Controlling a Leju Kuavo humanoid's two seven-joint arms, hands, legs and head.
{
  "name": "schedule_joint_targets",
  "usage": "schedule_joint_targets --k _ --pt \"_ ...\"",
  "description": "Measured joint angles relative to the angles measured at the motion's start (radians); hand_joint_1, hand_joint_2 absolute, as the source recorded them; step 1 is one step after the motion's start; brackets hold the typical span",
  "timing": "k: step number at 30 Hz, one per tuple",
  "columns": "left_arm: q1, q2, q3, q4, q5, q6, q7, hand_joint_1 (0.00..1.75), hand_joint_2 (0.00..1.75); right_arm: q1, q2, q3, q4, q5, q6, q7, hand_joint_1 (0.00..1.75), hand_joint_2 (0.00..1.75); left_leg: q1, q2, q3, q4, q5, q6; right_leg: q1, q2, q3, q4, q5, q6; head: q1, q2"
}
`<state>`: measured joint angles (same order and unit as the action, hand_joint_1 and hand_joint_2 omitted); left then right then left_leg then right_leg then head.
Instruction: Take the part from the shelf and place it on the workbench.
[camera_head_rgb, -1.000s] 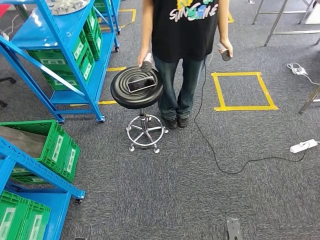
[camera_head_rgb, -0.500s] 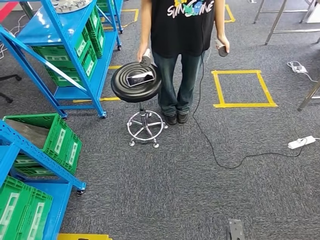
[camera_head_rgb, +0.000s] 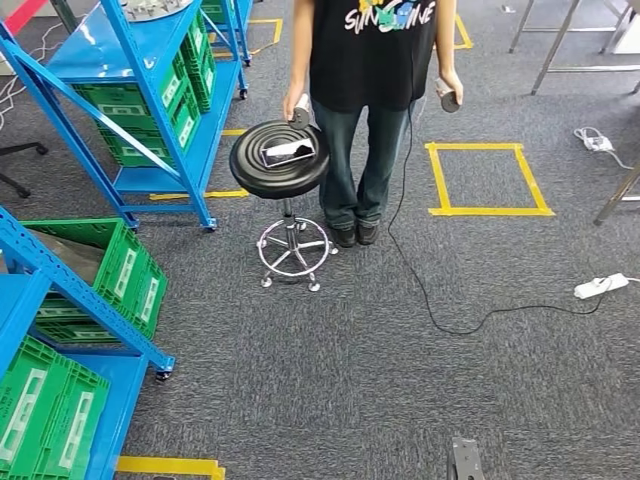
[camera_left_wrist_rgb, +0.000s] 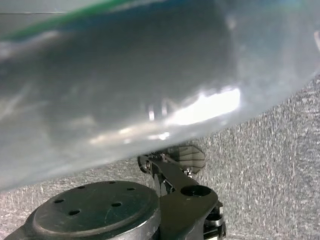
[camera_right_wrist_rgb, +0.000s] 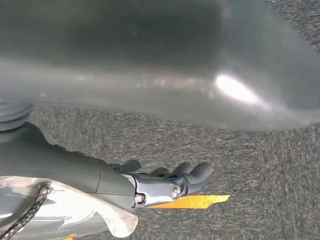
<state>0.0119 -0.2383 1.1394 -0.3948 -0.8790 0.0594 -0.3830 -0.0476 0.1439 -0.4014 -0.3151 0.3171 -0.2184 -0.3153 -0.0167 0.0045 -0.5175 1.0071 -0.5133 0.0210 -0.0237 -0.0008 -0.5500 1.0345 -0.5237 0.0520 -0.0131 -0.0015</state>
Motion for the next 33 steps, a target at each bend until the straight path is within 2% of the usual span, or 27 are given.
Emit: schedule_joint_targets --k 3,5,8,9,10,11,13,14,16,19,21,23,24,25,26,28,29,30,31,33 --pt "0.000 0.001 0.001 0.000 -0.013 0.000 0.000 0.00 0.00 0.003 0.000 0.000 0.000 0.003 -0.002 -0.002 0.00 0.00 0.001 -0.001 -0.010 0.012 -0.002 -0.010 0.003 0.002 -0.002 -0.005 0.002 -0.025 -0.002 0.000" --pt "0.000 0.001 0.002 0.000 -0.019 0.000 0.000 0.00 0.00 0.003 -0.001 0.000 0.000 0.004 -0.004 -0.002 0.00 0.00 0.005 -0.001 -0.028 0.053 -0.033 -0.020 0.003 0.001 -0.005 -0.007 0.008 -0.037 -0.004 0.000" --pt "-0.001 0.001 0.004 0.000 -0.026 0.000 0.000 0.00 0.00 0.003 -0.001 0.000 0.000 0.008 -0.006 -0.002 0.00 0.00 0.011 -0.002 -0.105 0.231 -0.126 -0.032 0.003 -0.001 -0.013 -0.007 0.012 -0.045 -0.006 0.000" --pt "-0.001 0.001 0.005 0.000 -0.028 0.000 0.000 0.00 0.00 0.003 -0.001 0.001 0.000 0.008 -0.006 -0.002 0.00 0.00 0.012 -0.002 -0.124 0.277 -0.139 -0.033 0.004 -0.002 -0.015 -0.007 0.013 -0.046 -0.006 0.000" --pt "0.001 0.001 0.007 0.000 -0.030 0.000 0.001 0.00 0.00 0.004 -0.001 0.001 0.000 0.009 -0.007 -0.001 0.00 0.00 0.013 -0.002 -0.128 0.290 -0.133 -0.032 0.004 -0.002 -0.016 -0.007 0.014 -0.046 -0.006 0.000" --pt "0.001 0.001 0.008 0.000 -0.031 0.000 0.001 0.00 0.00 0.004 -0.001 0.001 0.000 0.009 -0.007 -0.001 0.00 0.00 0.014 -0.002 -0.115 0.266 -0.109 -0.030 0.004 -0.002 -0.016 -0.007 0.014 -0.046 -0.006 0.000" --pt "0.001 0.001 0.009 0.000 -0.031 0.000 0.001 0.00 0.00 0.004 -0.001 0.001 0.000 0.009 -0.008 -0.001 0.00 0.00 0.014 -0.002 -0.054 0.139 -0.039 -0.023 0.004 -0.002 -0.014 -0.007 0.016 -0.044 -0.006 0.000" --pt "0.000 0.001 0.009 0.000 -0.032 0.000 0.001 0.00 0.00 0.003 -0.001 0.002 0.000 0.010 -0.008 -0.001 0.00 0.00 0.012 -0.002 -0.026 0.078 -0.017 -0.019 0.005 -0.002 -0.015 -0.006 0.017 -0.042 -0.006 0.000" --pt "-0.002 0.001 0.010 0.000 -0.032 0.000 0.001 0.00 0.00 0.001 -0.001 0.002 0.000 0.010 -0.008 -0.001 0.00 0.00 0.008 -0.002 -0.003 0.017 -0.006 -0.014 0.007 -0.003 -0.020 -0.005 0.021 -0.032 -0.005 0.000" --pt "0.000 0.002 0.010 0.000 -0.032 0.001 0.001 0.00 0.00 0.001 -0.001 0.003 0.000 0.010 -0.008 -0.001 0.00 0.00 0.007 -0.001 -0.004 -0.002 0.003 0.000 0.004 -0.003 -0.029 -0.004 0.022 -0.014 -0.004 0.000" --pt "0.000 0.001 0.010 0.000 -0.032 0.001 0.001 0.00 0.00 0.001 -0.001 0.004 0.000 0.010 -0.008 -0.002 0.00 0.00 0.010 0.000 -0.004 -0.014 0.015 0.011 0.004 -0.002 -0.059 0.055 -0.020 -0.009 -0.003 0.000" --pt "-0.001 0.001 0.011 0.000 -0.032 0.001 0.002 0.00 0.00 0.002 -0.001 0.004 0.000 0.010 -0.008 -0.002 0.00 0.00 0.007 0.001 -0.009 -0.015 0.019 0.017 0.005 -0.001 -0.115 0.180 -0.085 -0.007 -0.001 0.000" --pt "-0.001 0.000 0.011 0.000 -0.032 0.001 0.002 0.00 0.00 0.003 -0.001 0.004 0.000 0.010 -0.008 -0.002 0.00 0.00 0.005 0.001 -0.011 -0.015 0.020 0.018 0.005 -0.001 -0.139 0.234 -0.104 -0.006 -0.002 0.000" --pt "-0.001 0.000 0.011 0.000 -0.032 0.000 0.002 0.00 0.00 0.005 -0.001 0.004 0.000 0.010 -0.008 -0.001 0.00 0.00 0.004 0.001 -0.012 -0.015 0.020 0.019 0.005 -0.001 -0.148 0.258 -0.105 -0.005 -0.002 0.000" --pt "0.000 0.000 0.012 0.000 -0.032 0.000 0.002 0.00 0.00 0.006 -0.001 0.004 0.000 0.010 -0.008 -0.001 0.00 0.00 0.003 0.000 -0.012 -0.014 0.021 0.019 0.005 -0.001 -0.138 0.245 -0.089 -0.006 -0.002 0.000" --pt "0.000 0.000 0.012 0.000 -0.032 0.000 0.002 0.00 0.00 0.006 -0.001 0.004 0.000 0.010 -0.008 -0.001 0.00 0.00 0.003 0.000 -0.011 -0.012 0.020 0.017 0.005 -0.001 -0.072 0.124 -0.026 -0.010 -0.001 0.000" --pt "0.000 0.000 0.012 0.000 -0.032 0.000 0.002 0.00 0.00 0.004 -0.001 0.004 0.000 0.010 -0.008 -0.001 0.00 0.00 0.001 0.000 -0.012 -0.007 0.017 0.014 0.006 -0.001 -0.036 0.056 -0.004 -0.013 -0.002 0.000" --pt "-0.001 0.000 0.012 0.000 -0.032 0.000 0.002 0.00 0.00 0.002 -0.001 0.004 0.000 0.010 -0.008 -0.001 0.00 0.00 -0.001 0.000 -0.015 -0.003 0.016 0.010 0.007 -0.001 -0.009 0.008 0.007 -0.016 -0.002 0.000" --pt "-0.001 0.000 0.013 0.000 -0.032 0.000 0.002 0.00 0.00 0.001 -0.001 0.004 0.000 0.010 -0.009 -0.001 0.00 0.00 -0.002 0.000 -0.019 0.001 0.016 0.005 0.009 -0.001 0.003 -0.015 0.008 -0.019 -0.003 0.000" --pt "-0.001 0.000 0.014 0.000 -0.033 0.001 0.002 0.00 0.00 0.002 -0.001 0.004 0.000 0.011 -0.012 -0.002 0.00 0.00 -0.001 -0.002 -0.024 0.004 0.017 -0.004 0.010 0.000 0.006 -0.021 0.007 -0.027 -0.003 0.000"
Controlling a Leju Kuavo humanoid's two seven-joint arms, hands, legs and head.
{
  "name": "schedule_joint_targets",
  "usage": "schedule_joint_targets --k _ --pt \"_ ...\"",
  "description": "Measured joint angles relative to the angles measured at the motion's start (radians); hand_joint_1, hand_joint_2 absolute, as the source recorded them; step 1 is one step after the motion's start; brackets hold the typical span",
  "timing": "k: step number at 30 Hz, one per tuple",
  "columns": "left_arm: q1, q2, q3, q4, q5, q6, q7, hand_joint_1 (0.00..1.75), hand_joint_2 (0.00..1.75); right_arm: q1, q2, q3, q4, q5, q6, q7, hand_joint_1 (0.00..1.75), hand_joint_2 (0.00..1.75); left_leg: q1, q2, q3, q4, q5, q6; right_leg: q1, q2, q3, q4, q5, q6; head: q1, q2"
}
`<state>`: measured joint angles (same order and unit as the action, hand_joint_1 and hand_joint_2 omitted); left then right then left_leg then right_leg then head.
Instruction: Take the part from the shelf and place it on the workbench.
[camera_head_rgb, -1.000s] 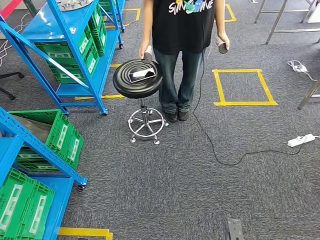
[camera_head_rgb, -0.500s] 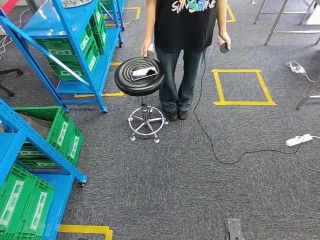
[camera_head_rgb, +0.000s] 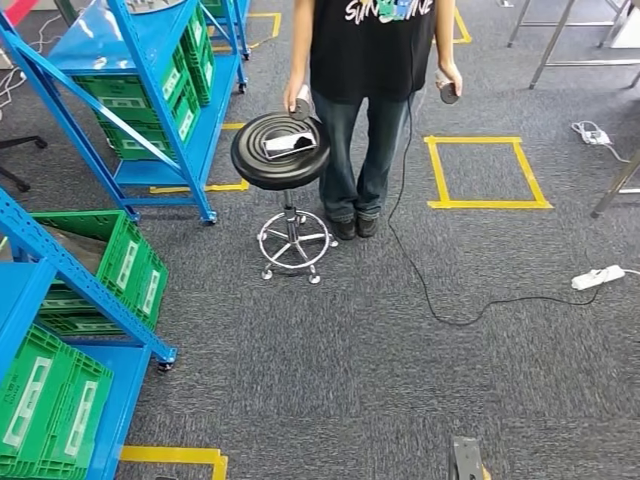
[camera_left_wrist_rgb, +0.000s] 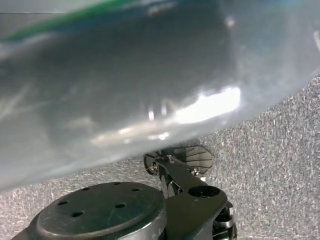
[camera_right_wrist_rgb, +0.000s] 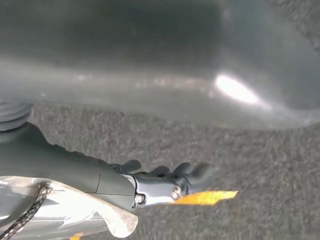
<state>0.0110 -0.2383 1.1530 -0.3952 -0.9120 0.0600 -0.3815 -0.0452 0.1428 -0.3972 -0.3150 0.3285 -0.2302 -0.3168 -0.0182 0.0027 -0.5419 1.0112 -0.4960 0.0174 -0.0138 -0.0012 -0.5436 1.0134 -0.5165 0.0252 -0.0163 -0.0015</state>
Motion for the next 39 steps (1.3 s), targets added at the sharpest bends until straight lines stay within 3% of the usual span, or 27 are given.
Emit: schedule_joint_targets --k 2,3,5,6,7,8,9,10,12,14,16,18,20,21,22,23,25,26,27,29,31,33,35,37,38,39 --pt "0.000 0.001 0.001 0.000 -0.004 0.001 0.000 0.00 0.00 0.001 0.000 0.000 0.000 0.003 -0.004 0.000 0.00 0.00 0.003 -0.003 -0.009 0.022 -0.018 -0.010 -0.003 -0.005 0.001 -0.005 0.004 -0.009 -0.002 0.000" --pt "0.000 0.001 0.001 0.000 -0.006 0.001 0.000 0.00 0.00 0.000 0.000 0.000 0.000 0.004 -0.005 0.000 0.00 0.00 0.005 -0.004 -0.024 0.060 -0.043 -0.016 -0.005 -0.009 0.001 -0.008 0.006 -0.013 -0.004 0.000" --pt "0.000 0.001 0.002 0.000 -0.009 0.001 0.000 0.00 0.00 0.000 0.000 0.000 0.000 0.006 -0.006 0.000 0.00 0.00 0.011 -0.004 -0.079 0.185 -0.108 -0.029 -0.005 -0.020 0.001 -0.009 0.006 -0.016 -0.006 0.000" --pt "0.000 0.001 0.002 0.000 -0.010 0.001 0.000 0.00 0.00 0.000 0.000 0.000 0.000 0.006 -0.005 0.000 0.00 0.00 0.015 -0.004 -0.106 0.244 -0.131 -0.033 -0.005 -0.027 0.000 -0.008 0.006 -0.017 -0.006 0.000" --pt "0.001 0.001 0.002 0.000 -0.011 0.001 0.000 0.00 0.00 0.000 0.000 0.000 0.000 0.006 -0.005 0.000 0.00 0.00 0.018 -0.004 -0.121 0.276 -0.134 -0.037 -0.005 -0.035 0.000 -0.008 0.006 -0.017 -0.006 0.000" --pt "0.002 0.001 0.002 0.000 -0.012 0.001 0.000 0.00 0.00 0.000 0.000 0.000 0.000 0.007 -0.006 0.000 0.00 0.00 0.021 -0.004 -0.119 0.271 -0.119 -0.039 -0.005 -0.042 0.001 -0.008 0.005 -0.017 -0.006 0.000" --pt "0.003 0.001 0.002 0.000 -0.014 0.001 0.000 0.00 0.00 0.000 0.000 0.000 0.000 0.007 -0.006 0.000 0.00 0.00 0.024 0.000 -0.099 0.230 -0.088 -0.040 -0.006 -0.049 0.002 -0.008 0.005 -0.017 -0.006 0.000" --pt "0.003 0.001 0.002 0.000 -0.015 0.001 0.000 0.00 0.00 0.000 0.000 0.000 0.000 0.007 -0.006 0.000 0.00 0.00 0.026 0.011 -0.068 0.164 -0.050 -0.039 -0.006 -0.057 0.004 -0.008 0.004 -0.016 -0.006 0.000" --pt "-0.002 0.001 0.003 0.000 -0.019 0.001 -0.001 0.00 0.00 0.000 0.000 0.000 0.000 0.007 -0.007 -0.001 0.00 0.00 0.021 0.048 -0.015 0.046 -0.006 -0.034 -0.002 -0.073 0.006 -0.006 0.001 -0.008 -0.006 0.000" --pt "-0.005 0.002 0.003 0.000 -0.021 0.001 -0.002 0.00 0.00 -0.001 0.000 0.000 0.000 0.007 -0.008 -0.002 0.00 0.00 0.013 0.063 -0.005 0.007 -0.003 -0.023 0.002 -0.090 0.006 -0.006 -0.001 0.003 -0.006 0.000" --pt "-0.003 0.002 0.006 0.000 -0.022 0.001 -0.002 0.00 0.00 -0.004 0.000 0.001 0.000 0.007 -0.008 -0.003 0.00 0.00 0.012 0.045 -0.009 0.002 0.002 -0.009 -0.001 -0.099 0.007 -0.005 -0.005 0.015 -0.005 0.000" --pt "-0.002 0.002 0.009 0.000 -0.022 0.001 -0.002 0.00 0.00 -0.006 0.001 0.001 0.000 0.007 -0.008 -0.005 0.00 0.00 0.014 0.026 -0.008 -0.005 0.009 0.007 -0.004 -0.064 -0.012 0.036 -0.035 0.022 -0.003 0.000" --pt "-0.005 0.002 0.010 0.000 -0.023 0.001 -0.002 0.00 0.00 -0.003 0.001 0.001 0.000 0.007 -0.008 -0.006 0.00 0.00 0.014 0.005 -0.010 -0.006 0.013 0.018 -0.005 -0.017 -0.070 0.155 -0.098 0.023 0.001 0.000" --pt "-0.006 0.002 0.011 0.000 -0.024 0.001 -0.002 0.00 0.00 0.000 0.001 0.001 0.000 0.007 -0.009 -0.006 0.00 0.00 0.011 -0.008 -0.012 -0.006 0.014 0.021 -0.005 -0.007 -0.103 0.222 -0.124 0.022 0.001 0.000" --pt "-0.006 0.001 0.011 0.000 -0.025 0.001 -0.002 0.00 0.00 0.002 0.001 0.001 0.000 0.007 -0.009 -0.005 0.00 0.00 0.009 -0.020 -0.012 -0.006 0.015 0.022 -0.004 -0.003 -0.127 0.267 -0.134 0.021 0.001 0.000" --pt "-0.005 0.001 0.011 0.000 -0.026 0.001 -0.002 0.00 0.00 0.004 0.001 0.001 0.000 0.007 -0.009 -0.005 0.00 0.00 0.008 -0.033 -0.012 -0.005 0.015 0.023 -0.004 -0.001 -0.135 0.278 -0.125 0.019 0.001 0.000" --pt "-0.004 0.001 0.011 0.000 -0.028 0.001 -0.002 0.00 0.00 0.004 0.001 0.001 0.000 0.007 -0.009 -0.006 0.00 0.00 0.006 -0.059 -0.011 -0.002 0.015 0.022 -0.004 0.014 -0.097 0.190 -0.060 0.014 0.001 0.000" --pt "-0.005 0.001 0.012 0.000 -0.029 0.001 -0.002 0.00 0.00 0.004 0.001 0.001 0.000 0.007 -0.009 -0.006 0.00 0.00 0.005 -0.071 -0.012 0.002 0.014 0.020 -0.005 0.036 -0.067 0.124 -0.030 0.010 0.001 0.000" --pt "-0.006 0.001 0.012 0.000 -0.031 0.001 -0.002 0.00 0.00 0.004 0.001 0.001 0.000 0.007 -0.010 -0.006 0.00 0.00 0.005 -0.084 -0.015 0.007 0.012 0.016 -0.007 0.056 -0.037 0.065 -0.011 0.007 0.001 0.000" --pt "-0.007 0.000 0.012 0.000 -0.032 0.001 -0.003 0.00 0.00 0.004 0.000 0.001 0.000 0.007 -0.011 -0.007 0.00 0.00 0.007 -0.104 -0.024 0.013 0.013 0.006 -0.006 0.078 -0.008 0.013 -0.007 0.003 0.000 0.000" --pt "-0.004 0.001 0.015 0.000 -0.034 0.001 -0.003 0.00 0.00 0.003 0.000 0.001 0.000 0.008 -0.014 -0.007 0.00 0.00 0.011 -0.117 -0.032 0.014 0.015 -0.006 -0.005 0.060 -0.004 0.005 -0.004 -0.004 0.000 0.000" --pt "-0.002 0.001 0.019 0.000 -0.037 0.001 -0.003 0.00 0.00 0.001 0.001 0.001 0.000 0.010 -0.017 -0.007 0.00 0.00 0.010 -0.079 -0.045 0.042 -0.006 -0.017 -0.008 0.037 0.000 -0.002 0.000 -0.014 -0.005 0.000" --pt "-0.005 0.001 0.022 0.000 -0.040 0.001 -0.004 0.00 0.00 0.003 0.001 0.001 0.000 0.012 -0.020 -0.007 0.00 0.00 0.012 -0.027 -0.089 0.140 -0.061 -0.029 -0.008 0.008 0.004 -0.006 -0.001 -0.020 -0.010 0.000" --pt "-0.008 0.001 0.024 0.000 -0.041 0.001 -0.004 0.00 0.00 0.006 0.001 0.001 0.000 0.013 -0.022 -0.006 0.00 0.00 0.020 -0.015 -0.142 0.254 -0.105 -0.038 -0.007 -0.024 0.005 -0.006 -0.004 -0.022 -0.011 0.000" --pt "-0.007 0.001 0.025 0.000 -0.041 0.001 -0.004 0.00 0.00 0.006 0.001 0.001 0.000 0.013 -0.023 -0.006 0.00 0.00 0.023 -0.014 -0.151 0.274 -0.103 -0.041 -0.007 -0.038 0.005 -0.005 -0.005 -0.022 -0.012 0.000" --pt "-0.006 0.001 0.026 0.000 -0.041 0.001 -0.004 0.00 0.00 0.005 0.001 0.001 0.000 0.013 -0.023 -0.006 0.00 0.00 0.026 -0.011 -0.141 0.255 -0.082 -0.042 -0.007 -0.051 0.007 -0.005 -0.007 -0.021 -0.012 0.000"
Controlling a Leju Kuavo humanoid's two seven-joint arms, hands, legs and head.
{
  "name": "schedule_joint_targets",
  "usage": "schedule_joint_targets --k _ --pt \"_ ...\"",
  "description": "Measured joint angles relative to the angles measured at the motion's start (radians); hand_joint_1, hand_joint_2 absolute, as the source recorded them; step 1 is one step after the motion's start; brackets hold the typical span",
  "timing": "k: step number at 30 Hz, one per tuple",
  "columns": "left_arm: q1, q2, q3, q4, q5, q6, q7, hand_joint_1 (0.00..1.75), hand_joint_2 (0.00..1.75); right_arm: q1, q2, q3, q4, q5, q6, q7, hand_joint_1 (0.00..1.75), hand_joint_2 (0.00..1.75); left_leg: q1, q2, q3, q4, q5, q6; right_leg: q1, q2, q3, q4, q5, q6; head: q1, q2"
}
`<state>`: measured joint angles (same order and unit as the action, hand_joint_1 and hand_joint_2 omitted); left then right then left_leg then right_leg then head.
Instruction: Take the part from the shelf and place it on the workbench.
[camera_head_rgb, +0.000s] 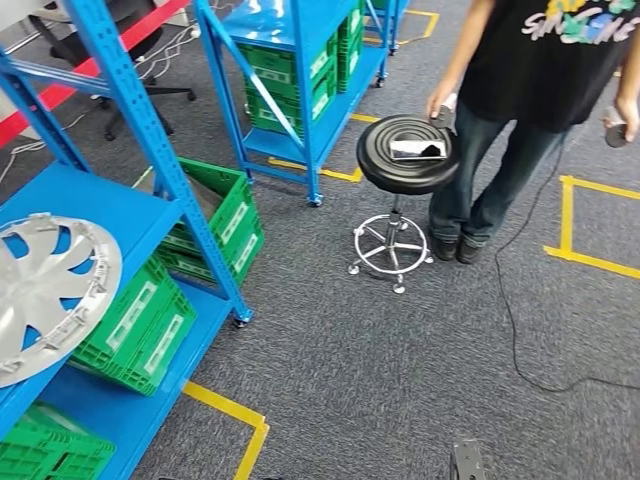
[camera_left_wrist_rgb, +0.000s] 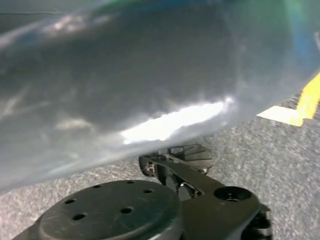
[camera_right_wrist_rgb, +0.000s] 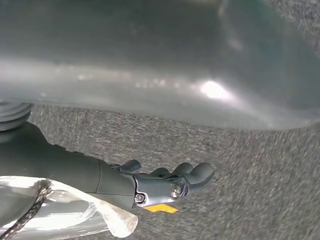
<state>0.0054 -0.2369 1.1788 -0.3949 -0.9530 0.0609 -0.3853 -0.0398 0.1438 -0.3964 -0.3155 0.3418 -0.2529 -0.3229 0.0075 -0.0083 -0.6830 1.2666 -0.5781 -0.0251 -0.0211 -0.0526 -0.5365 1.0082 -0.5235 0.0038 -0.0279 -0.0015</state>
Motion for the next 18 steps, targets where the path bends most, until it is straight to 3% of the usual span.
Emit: schedule_joint_targets --k 1,3,5,7,8,10,12,13,14,15,16,18 --pt "0.001 0.000 0.000 0.000 0.000 0.000 0.000 0.00 0.00 -0.001 0.000 0.000 0.000 0.000 0.000 0.000 0.00 0.00 0.002 0.007 0.027 -0.053 0.034 0.000 0.000 -0.012 0.003 0.000 -0.002 0.002 0.000 0.000" --pt "0.001 0.000 0.001 0.000 0.000 0.000 0.000 0.00 0.00 -0.003 0.000 0.000 0.000 0.000 0.000 0.000 0.00 0.00 -0.004 0.048 0.091 -0.182 0.087 0.006 0.002 -0.033 0.009 0.001 -0.007 0.009 0.000 0.000" --pt "-0.003 0.000 0.001 0.000 0.000 0.000 0.000 0.00 0.00 -0.005 0.000 0.000 0.000 0.000 0.000 0.000 0.00 0.00 -0.013 0.077 0.117 -0.242 0.098 0.019 0.007 -0.053 0.014 0.000 -0.012 0.019 0.001 0.000" --pt "-0.002 0.001 0.001 0.000 0.000 0.000 0.000 0.00 0.00 -0.008 0.001 0.000 0.000 0.000 0.000 0.000 0.00 0.00 -0.017 0.061 0.116 -0.247 0.098 0.032 0.008 -0.074 0.019 -0.004 -0.015 0.031 0.002 0.000" --pt "0.001 0.000 0.002 0.000 -0.001 0.000 0.000 0.00 0.00 -0.010 0.001 0.001 0.000 0.000 0.001 0.000 0.00 0.00 -0.016 0.050 0.118 -0.251 0.100 0.038 0.006 -0.068 0.020 -0.002 -0.020 0.037 0.002 0.000" --pt "0.002 0.000 0.002 0.000 -0.003 0.000 -0.001 0.00 0.00 -0.013 0.001 0.002 -0.001 0.000 0.002 -0.001 0.00 0.00 -0.011 0.029 0.122 -0.260 0.107 0.051 0.002 -0.020 -0.004 0.052 -0.057 0.044 0.007 0.000" --pt "-0.002 -0.001 0.002 0.000 -0.006 -0.001 -0.001 0.00 0.00 -0.010 0.001 0.003 -0.001 0.000 0.002 -0.002 0.00 0.00 -0.010 0.006 0.121 -0.261 0.108 0.060 0.001 0.034 -0.068 0.179 -0.116 0.045 0.013 0.000" --pt "-0.004 -0.001 0.003 0.000 -0.008 -0.001 -0.002 0.00 0.00 -0.006 0.001 0.003 -0.001 0.000 0.002 -0.001 0.00 0.00 -0.011 -0.008 0.120 -0.260 0.108 0.062 0.002 0.044 -0.102 0.240 -0.136 0.045 0.013 0.000" --pt "-0.004 -0.001 0.003 0.000 -0.009 -0.001 -0.002 0.00 0.00 -0.004 0.001 0.003 -0.001 0.000 0.002 -0.001 0.00 0.00 -0.012 -0.022 0.120 -0.260 0.108 0.063 0.002 0.049 -0.124 0.273 -0.137 0.045 0.013 0.000" --pt "-0.004 -0.001 0.004 0.000 -0.010 -0.001 -0.002 0.00 0.00 -0.003 0.001 0.004 -0.001 0.001 0.002 0.000 0.00 0.00 -0.012 -0.036 0.121 -0.259 0.108 0.063 0.002 0.052 -0.130 0.271 -0.119 0.045 0.013 0.000" --pt "-0.004 -0.001 0.005 0.000 -0.010 -0.002 -0.002 0.00 0.00 -0.004 0.001 0.004 -0.001 0.001 0.002 0.000 0.00 0.00 -0.012 -0.050 0.122 -0.258 0.107 0.063 0.001 0.056 -0.116 0.228 -0.084 0.043 0.013 0.000" --pt "-0.005 -0.001 0.009 0.000 -0.013 -0.003 -0.002 0.00 0.00 -0.006 0.001 0.004 -0.001 0.002 0.002 -0.001 0.00 0.00 -0.012 -0.077 0.121 -0.250 0.103 0.056 -0.004 0.095 -0.061 0.098 -0.015 0.041 0.013 0.000"
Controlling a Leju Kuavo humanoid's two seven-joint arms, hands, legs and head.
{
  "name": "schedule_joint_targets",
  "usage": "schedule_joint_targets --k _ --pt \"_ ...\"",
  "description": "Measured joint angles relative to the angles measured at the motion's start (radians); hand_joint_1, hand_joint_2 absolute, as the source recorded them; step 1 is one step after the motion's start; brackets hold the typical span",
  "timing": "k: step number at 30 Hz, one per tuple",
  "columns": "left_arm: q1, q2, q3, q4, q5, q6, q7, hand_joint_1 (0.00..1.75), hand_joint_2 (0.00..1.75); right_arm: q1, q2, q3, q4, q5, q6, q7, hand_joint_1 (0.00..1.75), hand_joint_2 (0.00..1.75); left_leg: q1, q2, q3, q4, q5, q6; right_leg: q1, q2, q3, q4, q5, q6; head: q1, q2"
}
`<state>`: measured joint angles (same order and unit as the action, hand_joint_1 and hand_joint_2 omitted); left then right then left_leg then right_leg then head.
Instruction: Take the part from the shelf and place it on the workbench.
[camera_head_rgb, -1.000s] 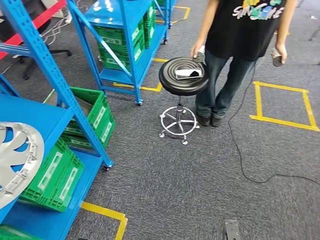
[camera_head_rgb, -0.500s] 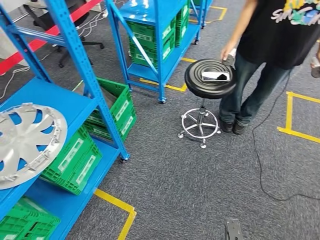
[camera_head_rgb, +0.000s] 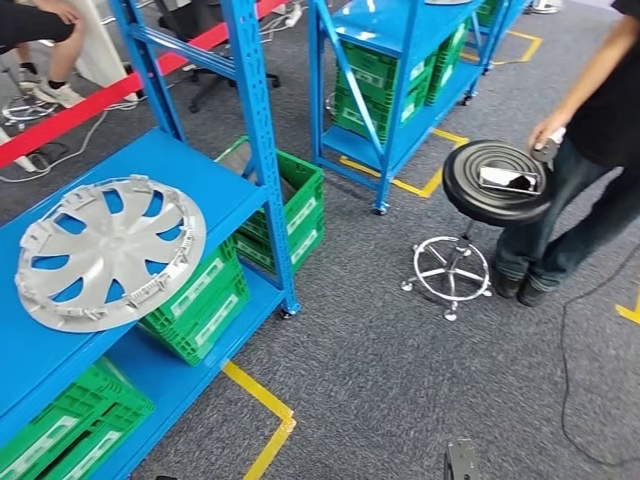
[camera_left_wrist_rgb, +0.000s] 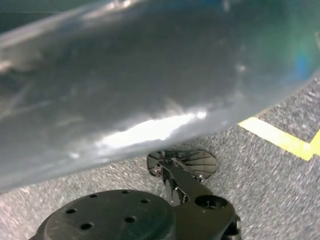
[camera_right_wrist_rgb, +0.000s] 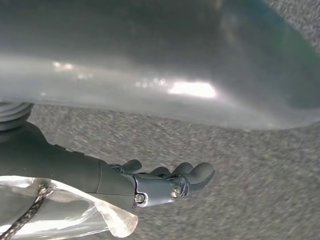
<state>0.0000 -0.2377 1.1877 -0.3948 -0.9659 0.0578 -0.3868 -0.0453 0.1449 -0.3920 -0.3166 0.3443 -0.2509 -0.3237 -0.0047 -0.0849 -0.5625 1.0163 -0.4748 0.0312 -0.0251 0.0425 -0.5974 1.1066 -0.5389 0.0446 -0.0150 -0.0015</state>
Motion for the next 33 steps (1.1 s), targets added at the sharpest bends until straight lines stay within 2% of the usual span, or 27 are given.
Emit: schedule_joint_targets --k 1,2,3,4,5,7,8,9,10,11,12,13,14,16,18,20,21,22,24,25,26,27,28,29,30,31,33 --pt "-0.001 0.000 0.001 0.000 -0.002 -0.001 0.000 0.00 0.00 0.000 0.000 0.000 0.000 0.000 0.000 0.000 0.00 0.00 0.000 -0.013 -0.003 0.005 -0.002 -0.006 -0.002 0.021 0.024 -0.048 0.016 -0.002 -0.001 0.000" --pt "-0.002 0.000 0.002 0.000 -0.003 -0.001 0.000 0.00 0.00 0.000 0.000 0.000 0.000 0.001 -0.001 0.000 0.00 0.00 0.000 -0.024 -0.008 0.009 -0.003 -0.012 -0.003 0.036 0.037 -0.073 0.019 -0.005 -0.001 0.000" --pt "-0.002 0.000 0.004 0.000 -0.005 -0.001 0.000 0.00 0.00 0.000 0.000 0.001 0.000 0.002 -0.002 0.000 0.00 0.00 0.001 -0.035 -0.013 0.011 -0.003 -0.019 -0.002 0.038 0.042 -0.079 0.014 -0.010 -0.001 0.000" --pt "-0.001 0.001 0.005 0.000 -0.005 -0.001 0.000 0.00 0.00 0.000 0.000 0.001 0.000 0.003 -0.002 0.000 0.00 0.00 0.003 -0.045 -0.016 0.010 -0.001 -0.025 -0.002 0.027 0.045 -0.080 0.016 -0.016 -0.001 0.000" --pt "0.001 0.001 0.008 0.000 -0.006 -0.001 0.000 0.00 0.00 -0.001 0.000 0.001 0.000 0.005 -0.003 0.000 0.00 0.00 0.004 -0.039 -0.018 0.012 -0.002 -0.031 -0.002 0.016 0.047 -0.083 0.018 -0.022 -0.002 0.000" --pt "0.001 0.001 0.011 0.001 -0.007 -0.001 0.000 0.00 0.00 -0.002 0.000 0.002 0.000 0.007 -0.004 -0.001 0.00 0.00 0.002 0.006 -0.038 0.055 -0.030 -0.043 -0.005 -0.010 0.053 -0.091 0.020 -0.034 -0.008 0.000" --pt "-0.001 0.001 0.011 0.001 -0.007 -0.001 0.000 0.00 0.00 -0.001 0.000 0.002 0.000 0.008 -0.004 -0.001 0.00 0.00 0.003 0.037 -0.060 0.105 -0.057 -0.049 -0.003 -0.026 0.056 -0.092 0.018 -0.038 -0.012 0.000" --pt "-0.003 0.000 0.012 0.001 -0.007 -0.001 0.000 0.00 0.00 0.002 0.000 0.002 0.000 0.009 -0.003 -0.002 0.00 0.00 0.005 0.057 -0.090 0.169 -0.088 -0.053 -0.002 -0.042 0.058 -0.092 0.016 -0.042 -0.015 0.000" --pt "-0.003 0.000 0.013 0.001 -0.007 -0.001 0.000 0.00 0.00 0.005 0.000 0.002 0.001 0.009 -0.003 -0.004 0.00 0.00 0.008 0.067 -0.120 0.230 -0.112 -0.057 -0.001 -0.059 0.060 -0.092 0.013 -0.044 -0.015 0.000" --pt "-0.001 0.000 0.014 0.001 -0.008 -0.002 0.002 0.00 0.00 0.008 0.000 0.002 0.001 0.009 -0.003 -0.006 0.00 0.00 0.010 0.071 -0.139 0.269 -0.120 -0.060 0.000 -0.075 0.062 -0.092 0.010 -0.045 -0.015 0.000" --pt "0.003 0.000 0.016 0.000 -0.010 -0.003 0.004 0.00 0.00 0.010 0.000 0.002 0.002 0.010 -0.003 -0.010 0.00 0.00 0.013 0.074 -0.141 0.273 -0.109 -0.062 0.000 -0.089 0.065 -0.092 0.007 -0.045 -0.015 0.000" --pt "0.007 0.000 0.017 0.000 -0.012 -0.004 0.006 0.00 0.00 0.011 0.000 0.003 0.003 0.010 -0.003 -0.014 0.00 0.00 0.014 0.080 -0.124 0.239 -0.081 -0.062 0.000 -0.101 0.069 -0.092 0.004 -0.044 -0.015 0.000" --pt "0.010 0.001 0.019 0.000 -0.014 -0.006 0.009 0.00 0.00 0.012 0.001 0.003 0.003 0.010 -0.003 -0.017 0.00 0.00 0.014 0.093 -0.093 0.178 -0.043 -0.060 0.000 -0.112 0.074 -0.092 0.000 -0.041 -0.015 0.000" --pt "0.011 0.001 0.021 -0.001 -0.017 -0.008 0.011 0.00 0.00 0.012 0.003 0.003 0.005 0.010 -0.003 -0.021 0.00 0.00 0.006 0.141 -0.035 0.061 0.001 -0.049 0.003 -0.133 0.082 -0.092 -0.009 -0.031 -0.015 0.000" --pt "0.008 0.001 0.025 -0.002 -0.020 -0.011 0.015 0.00 0.00 0.013 0.004 0.003 0.007 0.010 -0.004 -0.024 0.00 0.00 -0.004 0.164 -0.018 0.019 0.001 -0.034 0.008 -0.155 0.088 -0.093 -0.016 -0.019 -0.014 0.000" --pt "0.012 0.000 0.029 -0.003 -0.024 -0.014 0.019 0.00 0.00 0.011 0.006 0.003 0.009 0.010 -0.005 -0.026 0.00 0.00 -0.004 0.144 -0.017 0.011 0.002 -0.020 0.008 -0.171 0.096 -0.097 -0.022 -0.009 -0.013 0.000" --pt "0.015 0.000 0.031 -0.003 -0.027 -0.016 0.020 0.00 0.00 0.010 0.007 0.003 0.009 0.010 -0.006 -0.028 0.00 0.00 -0.002 0.133 -0.014 0.005 0.004 -0.015 0.006 -0.157 0.098 -0.092 -0.030 -0.004 -0.011 0.000" --pt "0.015 0.000 0.033 -0.003 -0.031 -0.017 0.020 0.00 0.00 0.011 0.008 0.003 0.009 0.010 -0.007 -0.030 0.00 0.00 0.002 0.121 -0.011 -0.001 0.006 -0.008 0.005 -0.130 0.088 -0.069 -0.045 0.000 -0.009 0.000" --pt "0.010 -0.001 0.035 -0.003 -0.039 -0.020 0.020 0.00 0.00 0.016 0.008 0.003 0.013 0.009 -0.010 -0.035 0.00 0.00 0.005 0.096 -0.008 -0.007 0.008 0.002 0.004 -0.067 0.035 0.035 -0.098 0.003 -0.002 0.000" --pt "0.008 -0.001 0.036 -0.003 -0.044 -0.020 0.020 0.00 0.00 0.020 0.008 0.003 0.016 0.009 -0.012 -0.038 0.00 0.00 0.005 0.082 -0.009 -0.006 0.008 0.005 0.004 -0.052 -0.003 0.104 -0.125 0.003 -0.001 0.000" --pt "0.007 -0.001 0.038 -0.003 -0.048 -0.020 0.020 0.00 0.00 0.024 0.008 0.003 0.018 0.008 -0.013 -0.041 0.00 0.00 0.004 0.067 -0.008 -0.006 0.007 0.007 0.005 -0.047 -0.035 0.155 -0.137 0.003 -0.001 0.000" --pt "0.007 -0.001 0.040 -0.003 -0.053 -0.020 0.020 0.00 0.00 0.027 0.008 0.002 0.021 0.008 -0.014 -0.044 0.00 0.00 0.004 0.052 -0.007 -0.006 0.006 0.007 0.005 -0.044 -0.053 0.176 -0.131 0.003 -0.001 0.000" --pt "0.007 -0.001 0.043 -0.003 -0.057 -0.020 0.020 0.00 0.00 0.029 0.008 0.002 0.022 0.008 -0.015 -0.046 0.00 0.00 0.004 0.037 -0.005 -0.005 0.005 0.006 0.004 -0.043 -0.054 0.160 -0.104 0.003 -0.001 0.000" --pt "0.007 -0.001 0.045 -0.003 -0.060 -0.019 0.019 0.00 0.00 0.029 0.008 0.001 0.024 0.008 -0.015 -0.048 0.00 0.00 0.005 0.023 -0.003 -0.003 0.003 0.003 0.003 -0.037 -0.037 0.109 -0.064 0.003 -0.001 0.000" --pt "0.007 -0.002 0.047 -0.003 -0.063 -0.018 0.019 0.00 0.00 0.029 0.008 0.000 0.025 0.008 -0.017 -0.049 0.00 0.00 0.006 0.010 -0.001 -0.001 0.000 -0.001 0.001 -0.020 -0.012 0.045 -0.025 0.002 -0.001 0.000" --pt "0.006 -0.002 0.048 -0.003 -0.065 -0.017 0.019 0.00 0.00 0.029 0.008 0.000 0.026 0.008 -0.018 -0.050 0.00 0.00 0.005 -0.003 -0.002 0.005 -0.003 -0.007 -0.001 0.004 0.013 -0.014 0.000 0.000 -0.001 0.000" --pt "0.003 -0.001 0.051 -0.003 -0.069 -0.016 0.018 0.00 0.00 0.030 0.008 -0.001 0.029 0.008 -0.020 -0.050 0.00 0.00 0.006 -0.024 -0.009 0.012 -0.006 -0.018 -0.004 0.038 0.043 -0.072 0.010 -0.004 -0.001 0.000"
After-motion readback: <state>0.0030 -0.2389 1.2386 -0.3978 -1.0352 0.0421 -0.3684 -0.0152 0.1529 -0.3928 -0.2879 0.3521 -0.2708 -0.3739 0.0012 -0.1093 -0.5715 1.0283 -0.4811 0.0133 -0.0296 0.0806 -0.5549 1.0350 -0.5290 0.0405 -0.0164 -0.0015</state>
